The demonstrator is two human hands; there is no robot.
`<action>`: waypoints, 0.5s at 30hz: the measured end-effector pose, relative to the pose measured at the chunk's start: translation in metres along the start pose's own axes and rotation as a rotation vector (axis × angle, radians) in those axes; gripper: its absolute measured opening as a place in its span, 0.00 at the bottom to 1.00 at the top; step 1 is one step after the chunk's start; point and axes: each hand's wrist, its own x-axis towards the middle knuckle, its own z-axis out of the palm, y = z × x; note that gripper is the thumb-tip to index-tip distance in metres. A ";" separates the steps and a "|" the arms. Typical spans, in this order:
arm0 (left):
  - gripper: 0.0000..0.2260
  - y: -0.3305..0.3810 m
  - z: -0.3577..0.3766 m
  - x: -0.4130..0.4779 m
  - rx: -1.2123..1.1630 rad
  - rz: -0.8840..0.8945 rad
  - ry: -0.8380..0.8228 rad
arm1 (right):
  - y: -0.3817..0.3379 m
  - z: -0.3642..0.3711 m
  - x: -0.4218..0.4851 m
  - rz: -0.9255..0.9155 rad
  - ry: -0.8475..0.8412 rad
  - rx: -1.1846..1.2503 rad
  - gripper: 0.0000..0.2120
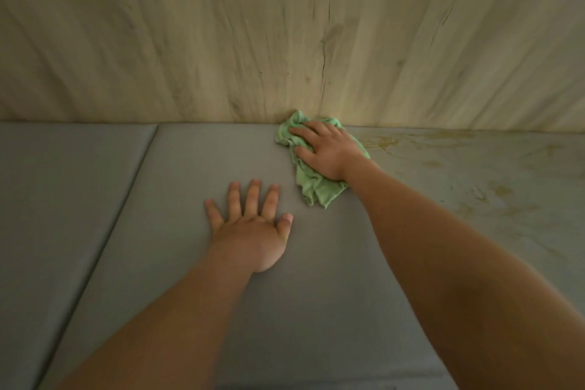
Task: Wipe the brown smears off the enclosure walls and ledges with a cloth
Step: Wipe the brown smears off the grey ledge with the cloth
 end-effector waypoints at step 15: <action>0.29 -0.003 0.008 0.002 -0.001 0.020 0.026 | 0.089 -0.006 -0.055 0.904 0.072 0.117 0.38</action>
